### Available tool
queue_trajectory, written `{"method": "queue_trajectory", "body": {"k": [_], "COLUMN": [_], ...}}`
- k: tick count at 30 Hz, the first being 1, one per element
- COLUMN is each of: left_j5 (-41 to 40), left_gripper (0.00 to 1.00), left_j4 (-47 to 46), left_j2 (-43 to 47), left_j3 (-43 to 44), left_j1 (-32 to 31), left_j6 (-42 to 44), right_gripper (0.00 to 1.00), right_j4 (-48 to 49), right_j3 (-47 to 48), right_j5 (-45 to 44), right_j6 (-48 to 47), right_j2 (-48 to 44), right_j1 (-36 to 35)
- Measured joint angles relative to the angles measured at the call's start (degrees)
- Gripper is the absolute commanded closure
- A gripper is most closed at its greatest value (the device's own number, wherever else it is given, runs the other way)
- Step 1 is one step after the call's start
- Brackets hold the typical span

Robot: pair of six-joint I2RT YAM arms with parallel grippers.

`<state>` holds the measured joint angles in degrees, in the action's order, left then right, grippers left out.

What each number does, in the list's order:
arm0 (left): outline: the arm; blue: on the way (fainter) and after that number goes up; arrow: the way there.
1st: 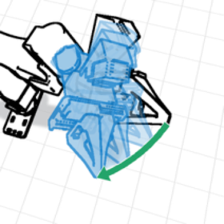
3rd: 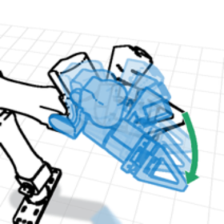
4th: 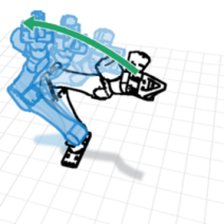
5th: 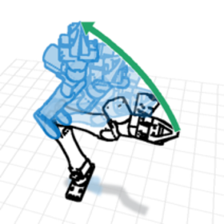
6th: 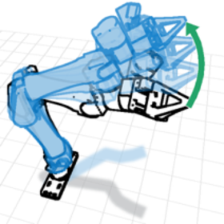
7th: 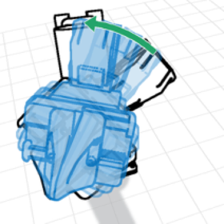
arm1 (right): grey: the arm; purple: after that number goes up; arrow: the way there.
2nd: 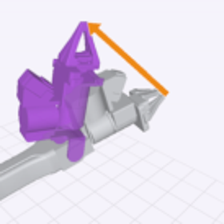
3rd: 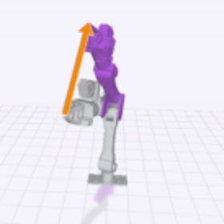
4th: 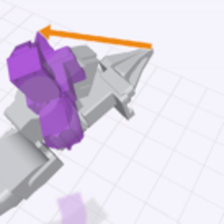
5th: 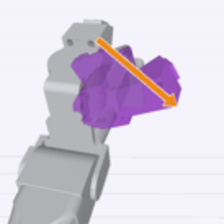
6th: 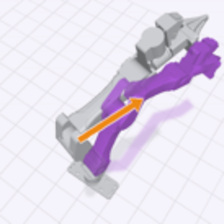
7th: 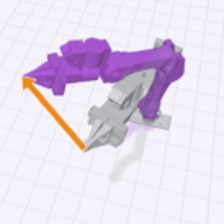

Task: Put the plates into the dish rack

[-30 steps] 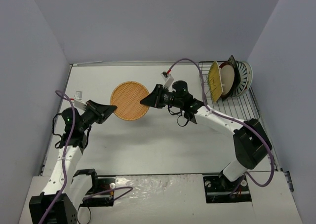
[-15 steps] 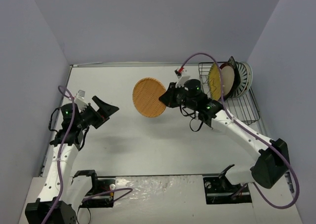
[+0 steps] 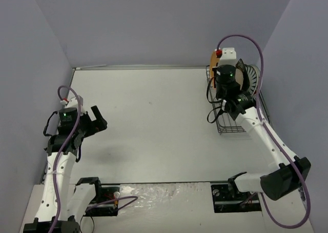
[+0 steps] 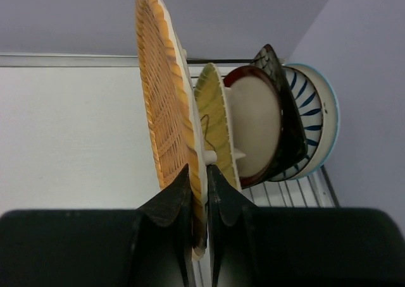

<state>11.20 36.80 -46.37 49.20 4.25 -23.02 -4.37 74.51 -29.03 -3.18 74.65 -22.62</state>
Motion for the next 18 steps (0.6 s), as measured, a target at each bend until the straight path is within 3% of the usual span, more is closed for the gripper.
{"method": "queue_trajectory", "body": {"k": [9,18], "left_j5": [-0.3,-0.74], "left_gripper": [0.03,0.03], "left_j4": [-1.88,-2.88], "left_j2": [-1.82,-1.9], "left_j3": [-3.73,-3.73], "left_j1": [0.0,0.0], "left_j6": [1.37,1.81], "right_gripper": [1.0,1.0], "right_j4": [3.48,4.66], "right_j3": [1.04,1.04], "right_j5": [-1.09,3.02], "right_j6": [-5.07,-4.98], "right_j2": [13.78,18.8], "right_j1": [6.86,9.91]}}
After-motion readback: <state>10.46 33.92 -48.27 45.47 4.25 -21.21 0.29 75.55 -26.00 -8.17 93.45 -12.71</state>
